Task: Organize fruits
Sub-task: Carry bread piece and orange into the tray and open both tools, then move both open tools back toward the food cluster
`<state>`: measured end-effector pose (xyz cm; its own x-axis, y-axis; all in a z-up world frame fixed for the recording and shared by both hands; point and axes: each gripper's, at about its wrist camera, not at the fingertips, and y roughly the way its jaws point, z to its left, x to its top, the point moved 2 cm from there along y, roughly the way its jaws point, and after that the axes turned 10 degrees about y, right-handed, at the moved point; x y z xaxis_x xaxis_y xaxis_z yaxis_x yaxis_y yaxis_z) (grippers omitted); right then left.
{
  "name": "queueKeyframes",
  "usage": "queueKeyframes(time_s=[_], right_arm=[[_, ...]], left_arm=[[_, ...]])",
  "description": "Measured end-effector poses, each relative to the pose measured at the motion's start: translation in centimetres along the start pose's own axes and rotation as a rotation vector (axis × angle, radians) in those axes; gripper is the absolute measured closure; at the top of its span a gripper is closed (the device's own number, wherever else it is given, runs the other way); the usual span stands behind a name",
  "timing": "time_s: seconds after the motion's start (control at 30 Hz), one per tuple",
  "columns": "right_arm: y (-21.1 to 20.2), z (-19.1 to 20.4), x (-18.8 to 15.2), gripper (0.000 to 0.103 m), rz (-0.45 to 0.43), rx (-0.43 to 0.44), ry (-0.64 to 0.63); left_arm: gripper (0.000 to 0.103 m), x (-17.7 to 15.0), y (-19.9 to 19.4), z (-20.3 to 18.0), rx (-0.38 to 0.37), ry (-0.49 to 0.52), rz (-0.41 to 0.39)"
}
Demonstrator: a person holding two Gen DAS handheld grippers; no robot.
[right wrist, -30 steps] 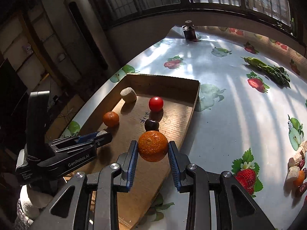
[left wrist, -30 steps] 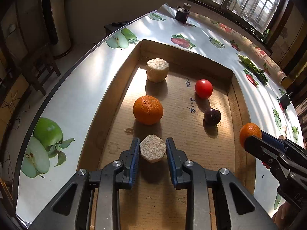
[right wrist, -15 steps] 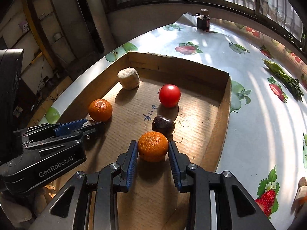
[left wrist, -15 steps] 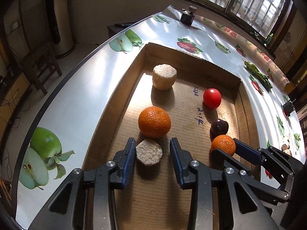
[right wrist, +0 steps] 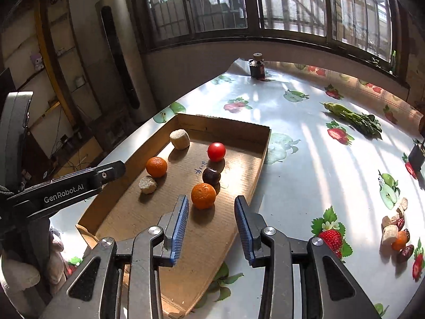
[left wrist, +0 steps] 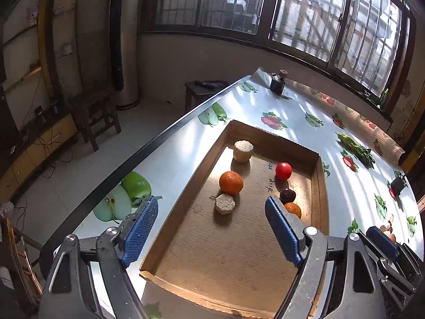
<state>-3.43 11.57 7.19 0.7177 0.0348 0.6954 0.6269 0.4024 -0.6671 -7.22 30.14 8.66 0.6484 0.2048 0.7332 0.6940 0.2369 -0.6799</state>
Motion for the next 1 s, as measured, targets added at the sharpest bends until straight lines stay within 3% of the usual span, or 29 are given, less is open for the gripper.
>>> queueKeyframes(time_s=[0.13,0.23,0.3,0.43,1.0], right_arm=[[-2.7,-2.5,-1.6,0.056,-0.037,-0.030,0.095],[-3.8,-3.9,-2.5,0.056,-0.039,-0.041,0.132],[-4.3,-4.7,-3.1,0.056,-0.049,-0.067,0.140],[-5.4,-6.3,-3.9,0.056,-0.047,-0.066,0.185],[-6.7,-8.0,-4.8,0.056,-0.054,-0.065,0.218]], left_arm=[[0.011,-0.2,-3.2,-2.5,0.055,0.074,-0.094],[0.009,-0.4,-4.5,-4.7,0.025,0.137,-0.125],[0.009,-0.7,-5.0,-6.0,-0.007,0.171,-0.117],[0.009,-1.5,-5.9,-8.2,0.001,0.237,-0.117],[0.009,-2.2,-6.7,-10.1,-0.034,0.254,-0.098]])
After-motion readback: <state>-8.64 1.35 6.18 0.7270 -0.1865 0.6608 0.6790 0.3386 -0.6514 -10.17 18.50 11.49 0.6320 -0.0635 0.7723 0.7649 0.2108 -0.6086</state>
